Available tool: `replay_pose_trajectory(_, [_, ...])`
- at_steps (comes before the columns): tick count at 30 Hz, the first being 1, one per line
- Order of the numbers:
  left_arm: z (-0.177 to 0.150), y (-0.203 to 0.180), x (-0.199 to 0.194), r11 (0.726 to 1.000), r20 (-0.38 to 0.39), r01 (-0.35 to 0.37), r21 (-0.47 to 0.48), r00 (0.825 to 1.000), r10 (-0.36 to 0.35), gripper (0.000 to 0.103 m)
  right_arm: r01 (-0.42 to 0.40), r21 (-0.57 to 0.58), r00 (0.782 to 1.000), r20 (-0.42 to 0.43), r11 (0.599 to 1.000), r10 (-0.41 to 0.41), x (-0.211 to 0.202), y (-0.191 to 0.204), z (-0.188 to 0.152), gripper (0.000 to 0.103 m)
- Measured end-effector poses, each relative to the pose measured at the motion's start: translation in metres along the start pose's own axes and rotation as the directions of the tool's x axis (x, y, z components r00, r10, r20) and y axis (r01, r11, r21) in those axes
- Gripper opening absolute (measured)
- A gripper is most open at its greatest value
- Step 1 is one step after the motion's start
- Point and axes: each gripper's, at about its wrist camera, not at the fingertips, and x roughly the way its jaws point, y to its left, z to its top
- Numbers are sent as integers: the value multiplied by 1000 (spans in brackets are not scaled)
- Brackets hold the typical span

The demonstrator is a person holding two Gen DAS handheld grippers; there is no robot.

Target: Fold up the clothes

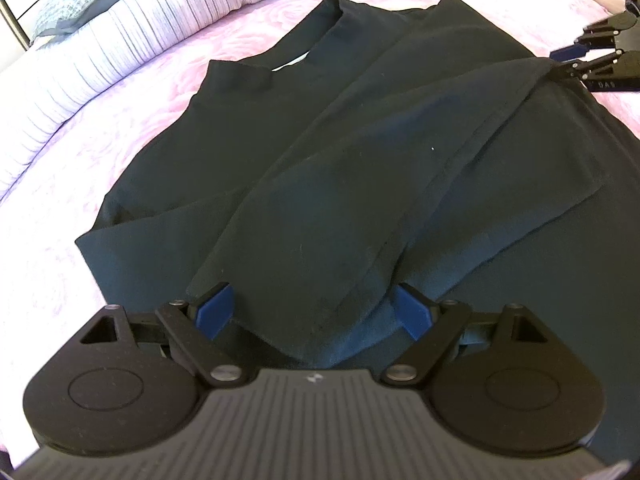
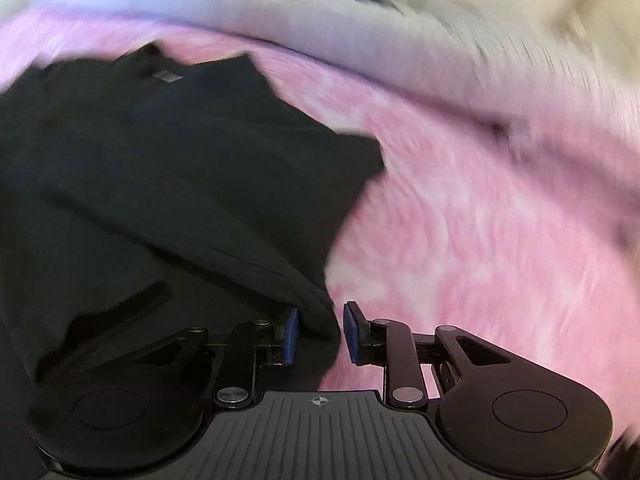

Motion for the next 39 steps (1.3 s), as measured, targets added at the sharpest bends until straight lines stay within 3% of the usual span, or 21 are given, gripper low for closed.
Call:
replay_pose_trajectory(2, [-4,1,-4,1000,4,-3,-8,1000,3,84,0,-129,999,43,992,6,-1,17,1,28])
replay_pose_trajectory(4, [-7,6,-9,1000,11,-10,-27,1000,10,84,16,-183,998,61,983,-5,4,21,1,28])
replay_pose_trajectory(7, [-10,21,-19,997,30,-23,-79,999,26,84,73,-51,997,-17,996,-74,18,-3,-7,28])
replay_pose_trajectory(9, [-12,29,-26,995,46,-33,-94,998,37,84,66,11,997,-38,998,-65,16,-11,-11,29])
replay_pose_trajectory(12, [-14,34,-27,994,55,-57,-91,997,62,84,81,-10,995,-59,997,-82,7,-2,-10,29])
replay_pose_trajectory(16, [-23,26,-21,997,-14,-79,-5,997,79,84,102,63,991,-95,993,-96,-6,6,-11,29])
replay_pose_trajectory(20, [-42,15,-34,997,-12,-62,39,998,63,84,71,105,991,-124,992,-57,-23,24,-16,29])
replay_pose_trajectory(22, [-51,11,-45,997,4,-58,43,998,58,84,54,134,989,-146,989,-34,-31,33,-19,30])
replay_pose_trajectory(26, [-52,9,-64,999,90,-46,28,995,44,84,-2,184,995,-100,983,21,-26,45,4,31])
replay_pose_trajectory(31, [-26,3,-58,997,217,69,32,973,-75,84,-77,241,996,-35,968,87,-20,61,33,32])
replay_pose_trajectory(34, [-24,-8,-37,981,164,161,110,970,-178,84,-122,272,992,6,955,125,-16,70,51,32])
replay_pose_trajectory(36, [-32,-13,-20,962,38,233,141,970,-241,83,-153,292,988,34,944,149,-13,76,62,32])
replay_pose_trajectory(39, [-54,-19,-24,955,-12,212,207,977,-214,83,-164,351,986,25,922,166,-4,69,65,32])
